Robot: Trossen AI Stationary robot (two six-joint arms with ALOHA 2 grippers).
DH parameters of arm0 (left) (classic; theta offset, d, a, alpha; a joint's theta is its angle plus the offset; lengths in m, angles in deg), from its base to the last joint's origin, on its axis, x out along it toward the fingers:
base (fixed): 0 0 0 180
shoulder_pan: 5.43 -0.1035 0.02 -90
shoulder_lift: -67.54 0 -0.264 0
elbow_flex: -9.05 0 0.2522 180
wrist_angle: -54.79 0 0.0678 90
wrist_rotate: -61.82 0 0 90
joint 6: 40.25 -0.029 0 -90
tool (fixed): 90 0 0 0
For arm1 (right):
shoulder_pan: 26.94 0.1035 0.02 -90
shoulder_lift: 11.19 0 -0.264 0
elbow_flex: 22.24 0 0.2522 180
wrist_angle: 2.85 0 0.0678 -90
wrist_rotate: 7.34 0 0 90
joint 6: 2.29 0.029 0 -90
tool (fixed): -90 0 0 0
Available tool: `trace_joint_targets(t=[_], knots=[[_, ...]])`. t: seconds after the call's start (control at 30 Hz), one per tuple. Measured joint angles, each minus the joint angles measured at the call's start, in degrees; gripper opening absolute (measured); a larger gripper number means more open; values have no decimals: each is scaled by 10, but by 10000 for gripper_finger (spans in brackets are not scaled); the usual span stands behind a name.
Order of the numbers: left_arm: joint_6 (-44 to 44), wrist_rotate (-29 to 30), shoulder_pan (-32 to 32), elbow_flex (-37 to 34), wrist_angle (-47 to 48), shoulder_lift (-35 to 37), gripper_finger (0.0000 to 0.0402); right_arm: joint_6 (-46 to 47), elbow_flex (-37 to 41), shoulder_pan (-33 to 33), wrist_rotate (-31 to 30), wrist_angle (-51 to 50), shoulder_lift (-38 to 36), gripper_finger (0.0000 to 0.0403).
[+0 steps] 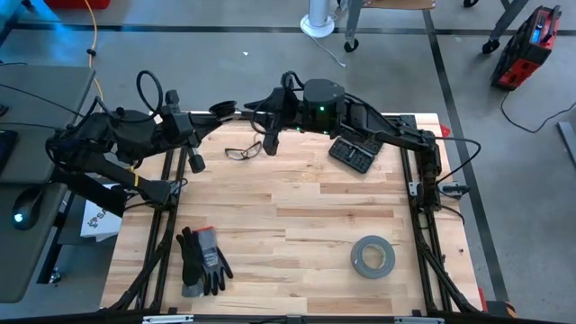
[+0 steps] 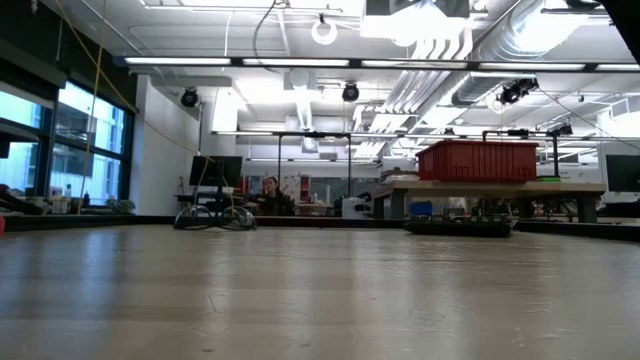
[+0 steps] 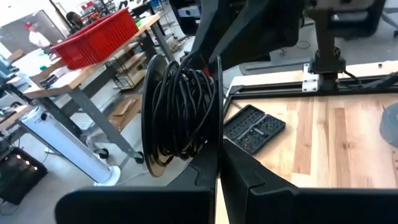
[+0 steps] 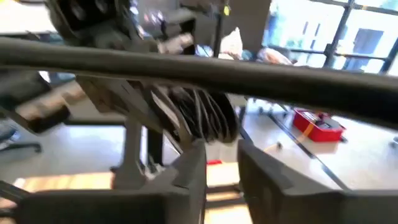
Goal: Coil cords
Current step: Coil the black wire on the black spool
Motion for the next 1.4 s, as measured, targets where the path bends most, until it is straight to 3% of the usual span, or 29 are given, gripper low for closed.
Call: trace_joint_targets(t=[0.2,0.43,0.8,1.27,1.4], knots=[[8,-9,11,0,2,4,1,-7,0,-2,3,-42,-1,145],[34,-26,30,0,-21,5,1,-4,0,-3,43,-107,-1,153],[23,-28,49,0,-83,8,1,-18,0,1,71,-161,-1,126],[23,-23,49,0,-70,8,1,-30,1,2,75,-172,-15,20],[65,-24,49,0,-94,8,1,-29,1,11,75,-173,-16,4]])
